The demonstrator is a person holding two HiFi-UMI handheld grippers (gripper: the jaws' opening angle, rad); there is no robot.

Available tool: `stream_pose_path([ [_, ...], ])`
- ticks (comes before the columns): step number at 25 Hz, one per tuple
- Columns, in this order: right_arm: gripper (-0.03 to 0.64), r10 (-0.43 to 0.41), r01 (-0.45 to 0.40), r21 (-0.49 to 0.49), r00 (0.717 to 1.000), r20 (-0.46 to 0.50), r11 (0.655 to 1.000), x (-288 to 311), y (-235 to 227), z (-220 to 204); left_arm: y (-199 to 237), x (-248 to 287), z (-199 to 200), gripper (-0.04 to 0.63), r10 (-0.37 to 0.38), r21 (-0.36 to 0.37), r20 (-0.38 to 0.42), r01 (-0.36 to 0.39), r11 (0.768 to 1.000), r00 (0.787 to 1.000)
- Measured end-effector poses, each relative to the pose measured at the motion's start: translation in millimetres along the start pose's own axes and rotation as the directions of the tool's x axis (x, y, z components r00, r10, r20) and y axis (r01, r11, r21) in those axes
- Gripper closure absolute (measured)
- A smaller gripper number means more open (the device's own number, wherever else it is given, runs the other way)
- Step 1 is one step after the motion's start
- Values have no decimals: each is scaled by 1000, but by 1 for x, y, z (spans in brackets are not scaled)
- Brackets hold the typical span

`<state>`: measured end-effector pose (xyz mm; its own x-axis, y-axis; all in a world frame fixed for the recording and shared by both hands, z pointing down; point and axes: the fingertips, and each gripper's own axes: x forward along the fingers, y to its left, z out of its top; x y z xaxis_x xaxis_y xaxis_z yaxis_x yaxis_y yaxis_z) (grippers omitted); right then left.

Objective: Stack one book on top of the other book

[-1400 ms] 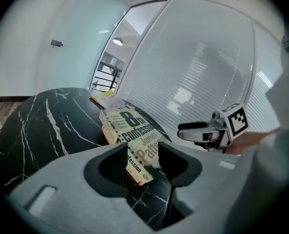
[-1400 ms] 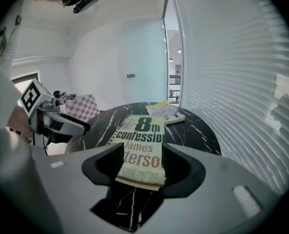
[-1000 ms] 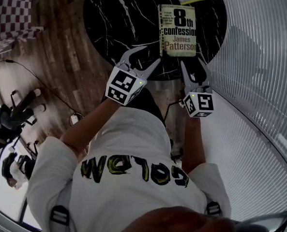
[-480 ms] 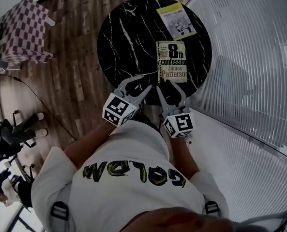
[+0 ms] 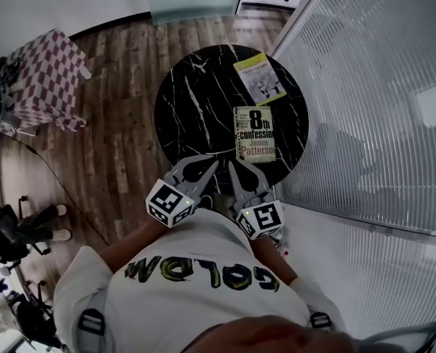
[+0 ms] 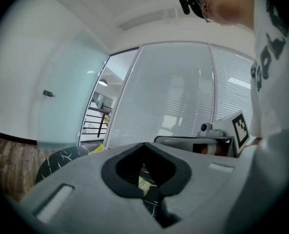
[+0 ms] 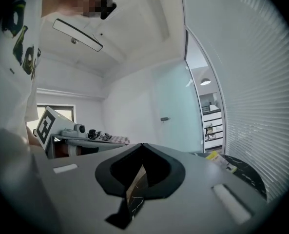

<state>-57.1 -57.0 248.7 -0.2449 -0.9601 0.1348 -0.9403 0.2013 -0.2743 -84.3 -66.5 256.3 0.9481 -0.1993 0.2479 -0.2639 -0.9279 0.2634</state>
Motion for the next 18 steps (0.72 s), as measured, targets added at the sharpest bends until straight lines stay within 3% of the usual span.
stream_pose_path([
  [6,615,32,-32,-11,999,23,999,-11,16,14,-25,-2,3,594,-57,15,-3,57,998,998],
  [11,615,21,-19,-41,999,40,999,-2,18,15,-12,2,9,594,-42,29,33,41,999,999],
  [18,615,9,-8,-42,1000,25,999,2,16,14,-8,4,9,594,-40,17,20,40,999,999],
])
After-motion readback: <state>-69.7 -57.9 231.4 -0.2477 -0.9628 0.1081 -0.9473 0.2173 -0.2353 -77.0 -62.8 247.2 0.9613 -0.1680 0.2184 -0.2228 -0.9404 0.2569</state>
